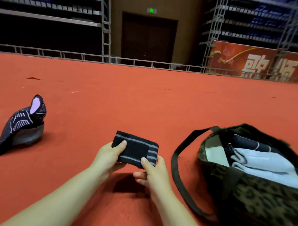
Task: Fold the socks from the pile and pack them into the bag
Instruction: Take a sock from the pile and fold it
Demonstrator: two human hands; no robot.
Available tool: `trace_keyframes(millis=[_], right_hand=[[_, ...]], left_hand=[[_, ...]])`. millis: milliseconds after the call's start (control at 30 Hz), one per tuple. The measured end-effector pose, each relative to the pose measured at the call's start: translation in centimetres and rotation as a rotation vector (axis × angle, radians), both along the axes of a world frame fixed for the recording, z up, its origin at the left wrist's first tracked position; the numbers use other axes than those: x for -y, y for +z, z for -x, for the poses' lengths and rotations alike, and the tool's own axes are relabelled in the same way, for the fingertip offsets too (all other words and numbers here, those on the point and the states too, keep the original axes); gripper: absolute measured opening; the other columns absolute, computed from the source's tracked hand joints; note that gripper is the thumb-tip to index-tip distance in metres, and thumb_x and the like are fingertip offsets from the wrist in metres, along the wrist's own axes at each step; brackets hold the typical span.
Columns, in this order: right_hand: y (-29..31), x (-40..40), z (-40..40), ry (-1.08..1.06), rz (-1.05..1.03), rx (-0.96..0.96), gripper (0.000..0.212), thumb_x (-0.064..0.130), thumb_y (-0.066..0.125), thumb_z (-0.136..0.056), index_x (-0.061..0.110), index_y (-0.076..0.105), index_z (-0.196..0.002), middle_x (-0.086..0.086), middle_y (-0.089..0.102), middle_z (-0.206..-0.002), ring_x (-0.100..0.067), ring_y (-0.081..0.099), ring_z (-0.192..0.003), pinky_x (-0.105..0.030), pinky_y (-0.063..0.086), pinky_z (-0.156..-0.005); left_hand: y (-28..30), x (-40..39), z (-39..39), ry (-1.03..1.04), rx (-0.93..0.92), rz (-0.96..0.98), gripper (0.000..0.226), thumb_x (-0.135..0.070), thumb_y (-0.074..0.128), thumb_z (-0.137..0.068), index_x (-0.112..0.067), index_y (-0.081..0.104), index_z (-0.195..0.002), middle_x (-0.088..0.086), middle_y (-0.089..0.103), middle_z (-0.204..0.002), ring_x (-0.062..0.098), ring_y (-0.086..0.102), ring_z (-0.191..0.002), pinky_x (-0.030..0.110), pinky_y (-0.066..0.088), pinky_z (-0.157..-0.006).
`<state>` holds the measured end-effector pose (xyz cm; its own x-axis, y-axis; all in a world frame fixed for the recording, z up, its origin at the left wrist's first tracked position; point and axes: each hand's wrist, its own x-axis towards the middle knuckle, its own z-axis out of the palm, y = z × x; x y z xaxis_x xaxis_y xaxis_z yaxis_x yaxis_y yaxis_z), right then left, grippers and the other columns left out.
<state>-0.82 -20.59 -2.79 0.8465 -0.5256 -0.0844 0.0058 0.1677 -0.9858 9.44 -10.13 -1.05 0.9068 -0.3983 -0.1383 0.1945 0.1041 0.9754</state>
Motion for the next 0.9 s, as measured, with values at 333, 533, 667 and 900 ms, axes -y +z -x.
trace_keyframes(millis=[333,533,667,900], right_hand=[[8.7,7.3,8.1,-0.205,0.379,-0.012,0.025,0.034,0.058,-0.087,0.016,0.049,-0.104,0.0,0.062,-0.095,-0.016,0.065,-0.079,-0.04,0.055,-0.079],[12.5,14.7,14.1,-0.436,0.527,-0.067,0.043,0.031,0.063,-0.075,0.016,0.05,-0.113,0.0,0.064,-0.096,-0.021,0.064,-0.087,-0.04,0.052,-0.079],[13.4,20.6,17.8,-0.546,0.577,-0.1,0.024,0.025,0.063,-0.078,0.01,0.06,-0.096,-0.001,0.06,-0.077,-0.017,0.052,-0.065,-0.028,0.036,-0.057],[11.4,24.9,19.8,-0.538,0.592,-0.256,0.026,0.032,0.06,-0.085,0.014,0.054,-0.103,0.001,0.059,-0.088,-0.02,0.057,-0.081,-0.036,0.045,-0.071]], left_hand=[[6.7,7.4,8.8,-0.073,0.108,0.02,0.015,-0.03,0.05,-0.096,-0.02,0.061,-0.093,0.002,0.068,-0.085,0.02,0.066,-0.076,0.032,0.048,-0.065],[10.6,13.5,14.2,-0.28,0.185,0.049,0.01,-0.013,0.052,-0.091,-0.02,0.057,-0.097,0.002,0.063,-0.09,0.017,0.063,-0.076,0.029,0.05,-0.062],[11.9,17.8,17.4,-0.453,0.164,-0.007,0.026,-0.016,0.049,-0.089,-0.022,0.045,-0.114,0.004,0.064,-0.103,0.021,0.069,-0.072,0.024,0.047,-0.053],[10.7,22.0,17.2,-0.442,0.478,-0.227,0.064,-0.038,0.049,-0.091,-0.049,0.014,-0.144,-0.005,0.049,-0.137,0.023,0.065,-0.097,0.039,0.058,-0.076]])
